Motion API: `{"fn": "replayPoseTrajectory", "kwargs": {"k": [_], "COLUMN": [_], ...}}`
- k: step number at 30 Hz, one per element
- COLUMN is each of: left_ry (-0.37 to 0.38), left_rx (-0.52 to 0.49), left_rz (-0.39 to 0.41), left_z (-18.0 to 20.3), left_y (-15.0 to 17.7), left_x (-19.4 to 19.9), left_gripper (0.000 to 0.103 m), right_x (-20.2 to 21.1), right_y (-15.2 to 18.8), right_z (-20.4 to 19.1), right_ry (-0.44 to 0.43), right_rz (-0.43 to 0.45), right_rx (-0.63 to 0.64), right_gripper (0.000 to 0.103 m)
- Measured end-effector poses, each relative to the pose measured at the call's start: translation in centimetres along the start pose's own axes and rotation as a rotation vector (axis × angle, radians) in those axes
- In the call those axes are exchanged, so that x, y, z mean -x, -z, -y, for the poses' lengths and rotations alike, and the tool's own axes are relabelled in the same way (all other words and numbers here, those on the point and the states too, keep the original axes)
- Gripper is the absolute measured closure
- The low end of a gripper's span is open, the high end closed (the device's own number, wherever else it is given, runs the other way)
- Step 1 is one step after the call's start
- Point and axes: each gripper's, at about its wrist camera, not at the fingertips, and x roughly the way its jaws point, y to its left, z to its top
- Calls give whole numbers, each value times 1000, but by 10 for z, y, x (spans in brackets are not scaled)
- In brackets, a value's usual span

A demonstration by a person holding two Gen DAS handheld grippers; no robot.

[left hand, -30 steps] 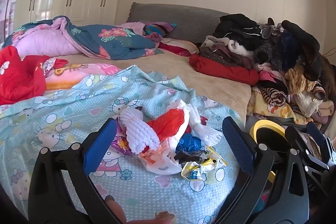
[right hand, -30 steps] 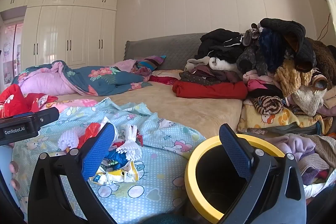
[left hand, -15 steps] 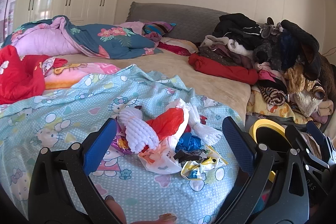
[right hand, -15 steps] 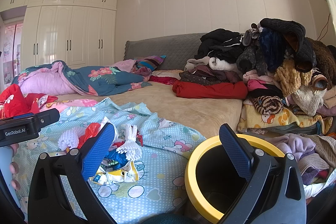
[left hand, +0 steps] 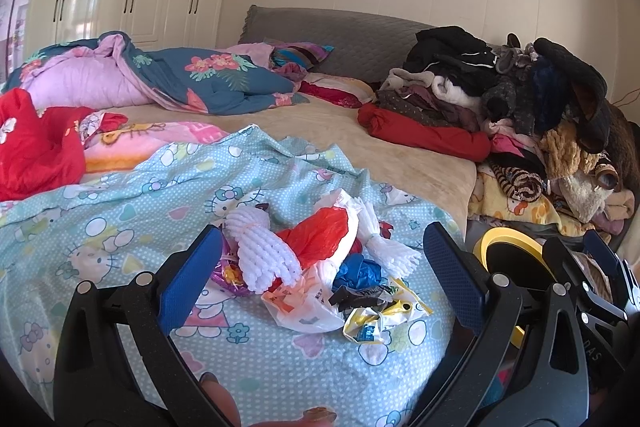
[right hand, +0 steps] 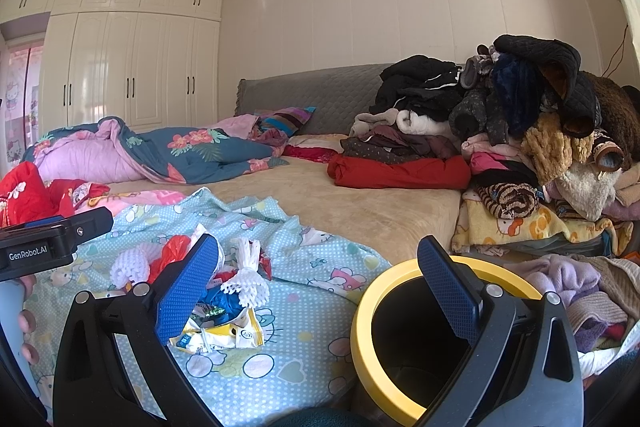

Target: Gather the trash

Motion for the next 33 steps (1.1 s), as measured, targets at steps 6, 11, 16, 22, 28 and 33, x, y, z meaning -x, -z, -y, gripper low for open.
{"fn": "replayPoseTrajectory", "kwargs": {"k": [6,11,16,22,28,33], "left_ry": [0,2,2,1,2,-8], "left_rx": [-2,-1,-1,-4,-4,-4], "left_rz": [2,1,4,3,5,17], "left_z": [0,0,4,5,4,3], "left_y": [0,0,0,0,0,-12], "left_x": [0,1,2,2,2,3], "left_gripper": [11,11,11,11,11,11], "right_x": [0,0,0,-1,-1,-2], "right_y": [0,0,0,0,0,-2], "right_z": [0,0,-1,-2,-2,-2], "right_ry": [-1,-1,-2,-2,-3,-16], "right_rz": [-1,0,1,0,0,-1], "right_rx": [-1,-2,-1,-2,-2,0], "right_gripper": [6,6,6,6,6,6]}}
